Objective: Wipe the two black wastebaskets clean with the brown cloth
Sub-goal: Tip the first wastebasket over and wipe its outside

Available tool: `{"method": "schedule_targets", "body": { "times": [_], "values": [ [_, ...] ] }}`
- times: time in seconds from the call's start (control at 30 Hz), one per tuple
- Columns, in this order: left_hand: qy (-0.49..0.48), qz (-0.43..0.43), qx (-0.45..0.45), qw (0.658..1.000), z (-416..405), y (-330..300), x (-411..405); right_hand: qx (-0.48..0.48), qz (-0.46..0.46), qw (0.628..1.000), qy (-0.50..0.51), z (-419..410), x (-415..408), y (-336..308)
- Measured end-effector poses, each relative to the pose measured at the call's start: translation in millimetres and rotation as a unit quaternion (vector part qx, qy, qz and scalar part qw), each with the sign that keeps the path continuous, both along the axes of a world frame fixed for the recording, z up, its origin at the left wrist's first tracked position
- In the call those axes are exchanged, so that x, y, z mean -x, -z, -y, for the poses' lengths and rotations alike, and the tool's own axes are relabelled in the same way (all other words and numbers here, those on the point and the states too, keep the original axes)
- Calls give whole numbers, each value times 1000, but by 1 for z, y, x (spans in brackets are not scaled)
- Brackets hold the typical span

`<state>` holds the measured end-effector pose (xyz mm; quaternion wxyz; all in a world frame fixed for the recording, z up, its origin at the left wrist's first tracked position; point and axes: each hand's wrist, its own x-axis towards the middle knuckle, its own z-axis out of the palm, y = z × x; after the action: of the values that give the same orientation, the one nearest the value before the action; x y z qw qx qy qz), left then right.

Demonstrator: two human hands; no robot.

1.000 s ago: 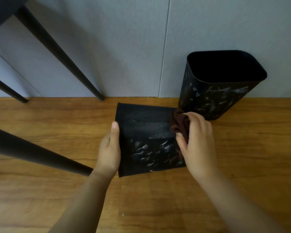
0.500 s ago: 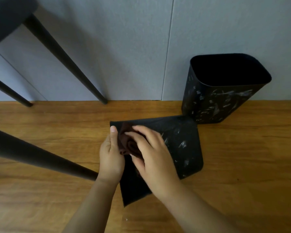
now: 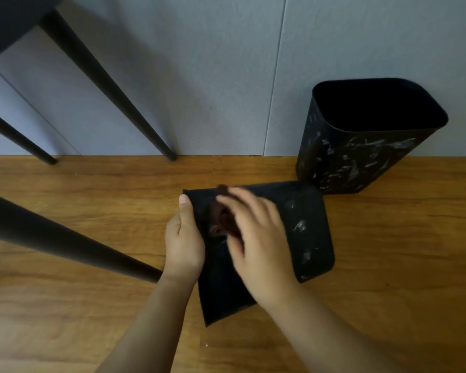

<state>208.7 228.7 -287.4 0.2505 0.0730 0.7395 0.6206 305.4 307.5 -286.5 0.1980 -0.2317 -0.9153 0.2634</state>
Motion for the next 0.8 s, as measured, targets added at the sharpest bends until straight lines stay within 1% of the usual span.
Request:
{"method": "schedule_targets", "body": {
  "times": [0.07,0.13,0.17,0.2,0.27,0.33,0.37,0.4,0.43,0.5,0.57,0.63,0.67,0.7,0.77,0.8],
  "values": [
    [6,-14,-16,1000,0,1,1,-19,6,996,-86,5,-8,4],
    [-8,1,-10,1000,-1,2,1,-45,12,992,-117,-2,-23,12],
    [-20,8,-2,1000,-1,2,1,-53,14,992,-112,-7,-30,17],
    [-25,16,1,1000,-1,3,1,-47,13,995,-87,-13,-35,21],
    [-19,23,6,1000,-4,4,1,4,-9,1000,12,-21,-37,25],
    [-20,16,13,1000,-6,1,-1,50,-39,992,109,-21,-27,23],
    [-25,15,14,999,-6,0,-1,51,-44,989,130,-16,-20,20],
    [-27,15,13,999,-6,0,0,46,-44,990,128,-11,-14,18],
    [-30,15,10,999,-5,-1,0,44,-42,993,101,-4,-10,16],
    [-27,11,3,1000,-4,-4,1,31,-30,999,-4,8,-9,14],
    [-20,-11,4,1000,-1,-3,2,11,-20,995,-96,11,-16,18],
    [-24,-16,19,999,1,-3,1,-17,-4,992,-128,2,-29,24],
    [-26,-4,22,999,1,-3,1,-27,7,993,-117,-4,-35,27],
    [-27,10,23,999,2,-3,1,-21,14,996,-83,-10,-39,29],
    [-30,19,30,999,0,-4,1,28,-5,999,36,-20,-38,29],
    [-32,17,34,999,-2,-5,0,53,-25,994,91,-21,-33,27]
  ]
}}
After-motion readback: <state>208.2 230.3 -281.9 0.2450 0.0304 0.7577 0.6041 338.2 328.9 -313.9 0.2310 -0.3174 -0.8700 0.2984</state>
